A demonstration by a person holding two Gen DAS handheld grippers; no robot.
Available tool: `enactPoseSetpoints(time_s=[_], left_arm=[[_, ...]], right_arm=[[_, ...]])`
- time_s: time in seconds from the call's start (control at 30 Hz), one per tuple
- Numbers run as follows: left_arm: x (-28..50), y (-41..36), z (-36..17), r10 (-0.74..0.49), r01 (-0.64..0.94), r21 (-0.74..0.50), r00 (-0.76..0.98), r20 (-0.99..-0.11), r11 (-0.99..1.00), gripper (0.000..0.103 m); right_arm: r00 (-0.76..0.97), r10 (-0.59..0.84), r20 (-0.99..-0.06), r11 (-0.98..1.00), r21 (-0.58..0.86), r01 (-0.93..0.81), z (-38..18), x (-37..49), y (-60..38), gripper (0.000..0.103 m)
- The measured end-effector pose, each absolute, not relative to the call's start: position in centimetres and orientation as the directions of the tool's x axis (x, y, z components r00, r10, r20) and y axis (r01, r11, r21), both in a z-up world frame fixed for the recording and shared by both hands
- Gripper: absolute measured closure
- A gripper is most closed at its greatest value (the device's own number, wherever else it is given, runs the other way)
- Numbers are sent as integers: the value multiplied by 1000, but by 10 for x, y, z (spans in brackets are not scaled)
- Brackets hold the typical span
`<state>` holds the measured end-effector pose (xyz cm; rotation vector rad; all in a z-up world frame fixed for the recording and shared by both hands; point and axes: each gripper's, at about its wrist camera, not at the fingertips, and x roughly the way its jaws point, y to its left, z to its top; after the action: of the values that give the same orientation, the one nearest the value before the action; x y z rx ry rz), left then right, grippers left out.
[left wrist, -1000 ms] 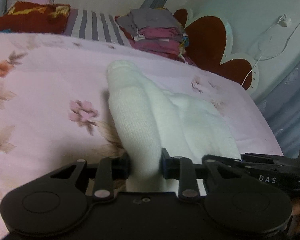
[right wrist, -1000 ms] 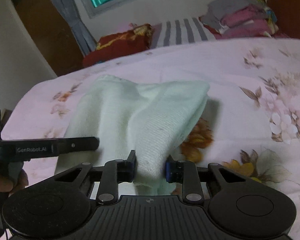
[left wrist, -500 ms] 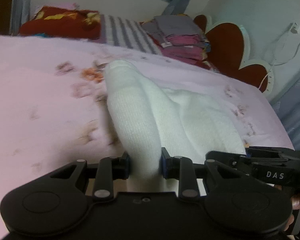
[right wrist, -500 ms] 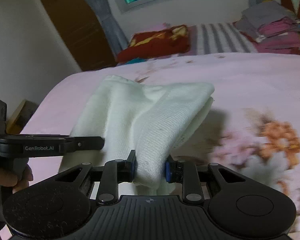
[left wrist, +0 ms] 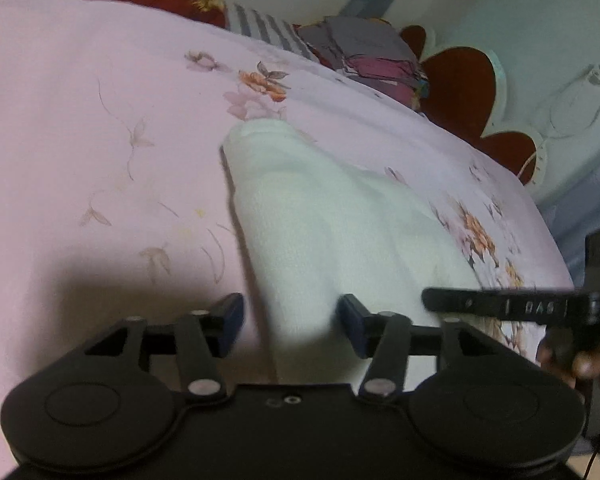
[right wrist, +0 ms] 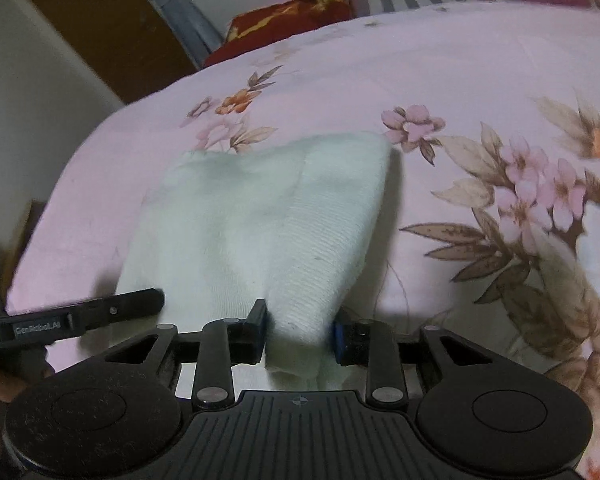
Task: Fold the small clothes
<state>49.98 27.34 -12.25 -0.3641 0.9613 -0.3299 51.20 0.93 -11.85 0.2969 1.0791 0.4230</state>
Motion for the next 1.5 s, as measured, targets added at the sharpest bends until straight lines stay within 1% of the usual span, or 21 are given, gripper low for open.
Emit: enactPoseSetpoints(time_s=[0.03, 0.1, 0.13, 0.17, 0.2, 0.23, 0.27, 0.3, 0.37, 0.43, 0.47, 0.53, 0.57, 0.63, 0.83, 0.97, 1.03, 1.17, 1.27, 1.4, 1.5], left_arm=[[497, 282, -117, -400, 102, -419, 561, -725, 902, 42], [492, 291, -101, -368, 111, -393, 640, -674, 913, 46], [493, 294, -95, -380, 123, -407, 667, -641, 905, 57], [499, 295, -90, -394, 134, -425, 683, -615, 895, 65], [506, 295, -86, -402, 144, -432, 691, -600, 891, 67], [514, 290, -84, -411, 155, -435, 695, -591, 887, 67], [524, 284, -84, -427, 170, -443, 688, -586, 880, 67], [531, 277, -86, -439, 185, -442, 682, -585, 878, 67], [547, 258, -94, -438, 206, -414, 661, -610, 887, 67], [554, 245, -111, -436, 212, -397, 629, -643, 893, 71], [557, 242, -119, -424, 205, -385, 619, -662, 900, 70], [551, 248, -128, -428, 194, -402, 626, -651, 895, 71], [552, 252, -129, -433, 178, -422, 626, -648, 889, 77], [551, 261, -133, -436, 162, -439, 625, -647, 884, 82], [555, 258, -127, -416, 158, -415, 627, -658, 896, 84], [540, 245, -109, -349, 154, -337, 668, -657, 929, 70], [530, 239, -99, -318, 148, -301, 681, -660, 942, 70], [506, 226, -91, -334, 198, -274, 671, -662, 941, 71], [499, 216, -106, -300, 206, -218, 640, -708, 954, 71], [484, 221, -102, -300, 160, -261, 661, -688, 952, 73], [457, 214, -94, -311, 193, -246, 675, -669, 950, 73]], right_arm=[[406, 461, -789, 887, 418, -197, -115, 513, 11, 66], [449, 396, -801, 918, 344, -198, -101, 507, 13, 33], [507, 338, -793, 941, 276, -195, -91, 503, 11, 31], [543, 318, -777, 948, 247, -202, -85, 503, 10, 32], [559, 322, -764, 946, 245, -210, -81, 507, 10, 33], [576, 334, -746, 942, 251, -222, -77, 512, 12, 41], [583, 348, -734, 937, 253, -240, -74, 517, 16, 63], [584, 355, -730, 934, 250, -255, -73, 524, 23, 75], [579, 363, -730, 929, 233, -289, -77, 536, 40, 75], [575, 347, -741, 930, 191, -315, -87, 547, 57, 75], [572, 340, -747, 930, 174, -325, -94, 552, 63, 75], [565, 282, -775, 941, 110, -319, -114, 558, 66, 75], [571, 267, -777, 945, 94, -315, -122, 558, 63, 75], [574, 271, -772, 944, 98, -314, -126, 562, 58, 75], [591, 251, -767, 933, 31, -358, -130, 561, 63, 75], [603, 246, -759, 940, 33, -341, -118, 554, 59, 74], [616, 285, -734, 927, 49, -371, -107, 539, 57, 74], [590, 361, -722, 879, 52, -474, -99, 510, 65, 75], [566, 338, -752, 868, 17, -496, -111, 502, 69, 75], [573, 293, -766, 888, -5, -461, -119, 503, 61, 74], [612, 304, -730, 865, -58, -499, -105, 481, 66, 75]])
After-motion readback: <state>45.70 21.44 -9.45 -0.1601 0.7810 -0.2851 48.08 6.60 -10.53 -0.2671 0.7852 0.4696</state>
